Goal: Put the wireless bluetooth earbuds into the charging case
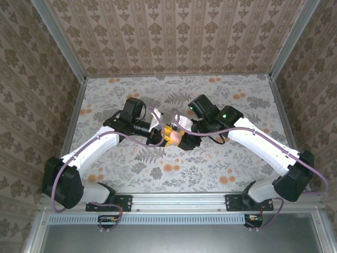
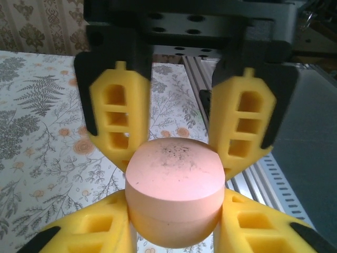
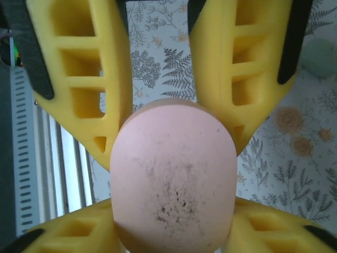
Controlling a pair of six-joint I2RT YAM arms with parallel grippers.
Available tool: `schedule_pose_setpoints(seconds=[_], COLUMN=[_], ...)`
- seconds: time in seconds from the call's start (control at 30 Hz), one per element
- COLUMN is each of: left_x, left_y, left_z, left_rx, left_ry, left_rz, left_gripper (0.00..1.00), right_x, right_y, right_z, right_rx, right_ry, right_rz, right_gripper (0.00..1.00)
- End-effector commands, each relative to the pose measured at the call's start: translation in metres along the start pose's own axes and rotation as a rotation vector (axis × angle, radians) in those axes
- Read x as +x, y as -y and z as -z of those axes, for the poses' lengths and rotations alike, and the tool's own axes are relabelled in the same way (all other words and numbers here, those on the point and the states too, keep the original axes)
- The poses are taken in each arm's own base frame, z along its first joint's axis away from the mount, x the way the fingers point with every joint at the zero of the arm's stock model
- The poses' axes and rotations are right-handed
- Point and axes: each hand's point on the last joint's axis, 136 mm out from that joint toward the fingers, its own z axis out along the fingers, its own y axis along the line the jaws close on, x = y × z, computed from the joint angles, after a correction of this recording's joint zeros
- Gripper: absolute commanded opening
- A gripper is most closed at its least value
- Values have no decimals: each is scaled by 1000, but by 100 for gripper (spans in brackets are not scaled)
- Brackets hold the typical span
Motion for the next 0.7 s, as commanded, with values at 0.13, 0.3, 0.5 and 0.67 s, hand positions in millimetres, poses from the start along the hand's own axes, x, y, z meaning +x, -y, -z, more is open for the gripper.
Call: schedule_pose_setpoints(seconds=[0.13,0.3,0.5,0.67], left_x=[-4,4,10,7], left_y=[-13,-23,-34,-35], left_z=[10,29,53,57], left_rx=[-41,-168,-317,-359], left_ry=[62,101,162,194], left_rz=[46,73,100,89], left_gripper=[23,20,19,19], right_x=[-20,-48,-60,-55], right_y=[13,22,26,36], right_z=[18,38,44,34], right_rx=[74,43,56,114], right_ry=[129,341,435,442], right_rz=[-82,-236,-285,-356], right_gripper=[66,69,70,70])
